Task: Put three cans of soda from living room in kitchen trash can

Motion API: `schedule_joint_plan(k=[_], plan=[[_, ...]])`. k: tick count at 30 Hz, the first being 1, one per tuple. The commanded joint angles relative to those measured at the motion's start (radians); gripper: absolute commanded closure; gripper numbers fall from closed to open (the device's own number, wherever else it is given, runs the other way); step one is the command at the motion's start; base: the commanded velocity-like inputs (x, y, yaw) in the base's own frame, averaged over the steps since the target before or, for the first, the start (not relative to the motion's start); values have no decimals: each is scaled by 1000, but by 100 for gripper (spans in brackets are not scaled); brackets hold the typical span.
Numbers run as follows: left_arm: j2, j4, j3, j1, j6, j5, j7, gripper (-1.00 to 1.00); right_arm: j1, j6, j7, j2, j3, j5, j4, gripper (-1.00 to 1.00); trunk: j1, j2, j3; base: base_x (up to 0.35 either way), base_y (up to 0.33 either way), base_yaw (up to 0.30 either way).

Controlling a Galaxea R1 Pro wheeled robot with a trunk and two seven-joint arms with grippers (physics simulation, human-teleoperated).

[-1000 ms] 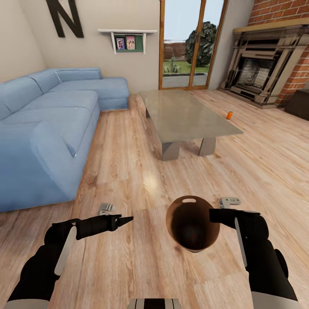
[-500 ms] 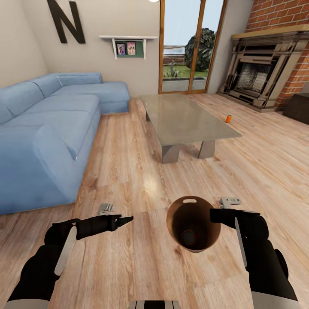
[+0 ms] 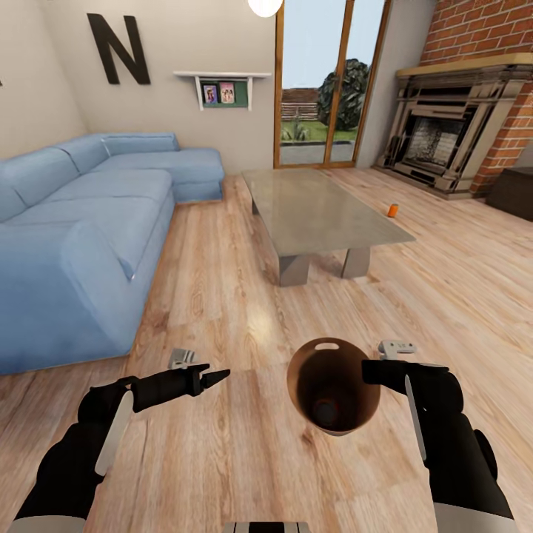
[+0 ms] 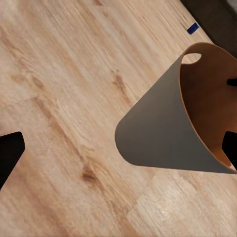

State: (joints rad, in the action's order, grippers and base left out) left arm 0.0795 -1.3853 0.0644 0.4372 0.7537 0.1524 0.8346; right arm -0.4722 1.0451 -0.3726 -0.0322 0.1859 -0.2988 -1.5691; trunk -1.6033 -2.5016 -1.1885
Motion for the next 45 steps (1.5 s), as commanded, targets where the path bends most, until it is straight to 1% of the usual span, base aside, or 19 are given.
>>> schedule_joint_plan(k=[1,5,9,28,31,39,41,45], plan=[[0,0,0,0,0,0,0,-100,0,2,0,0,0,17,-1,100,0,0,1,0,0,0],[0,2,0,0,-2,2,2,-100,0,2,-1,0,1,17,0,100,0,0,3,0,0,-11],[-1,5,0,0,-6,2,1,-100,0,2,-2,0,0,17,-1,100,0,0,6,0,0,-147],[-1,7,0,0,-8,1,2,-100,1,2,-1,0,1,17,0,100,0,0,28,5,0,-212],[-1,17,0,0,-8,1,3,-100,1,2,-2,0,1,17,-1,100,0,0,31,0,0,-213],[-1,30,-10,0,-9,1,3,-100,1,2,-2,1,1,17,-2,100,0,0,40,0,0,-213],[-1,31,-11,0,-9,1,3,-100,1,2,-1,1,6,17,-2,100,0,0,43,0,0,-213],[-3,34,-11,0,-10,1,3,-100,1,2,-2,1,33,17,-1,100,0,0,47,0,0,-213]])
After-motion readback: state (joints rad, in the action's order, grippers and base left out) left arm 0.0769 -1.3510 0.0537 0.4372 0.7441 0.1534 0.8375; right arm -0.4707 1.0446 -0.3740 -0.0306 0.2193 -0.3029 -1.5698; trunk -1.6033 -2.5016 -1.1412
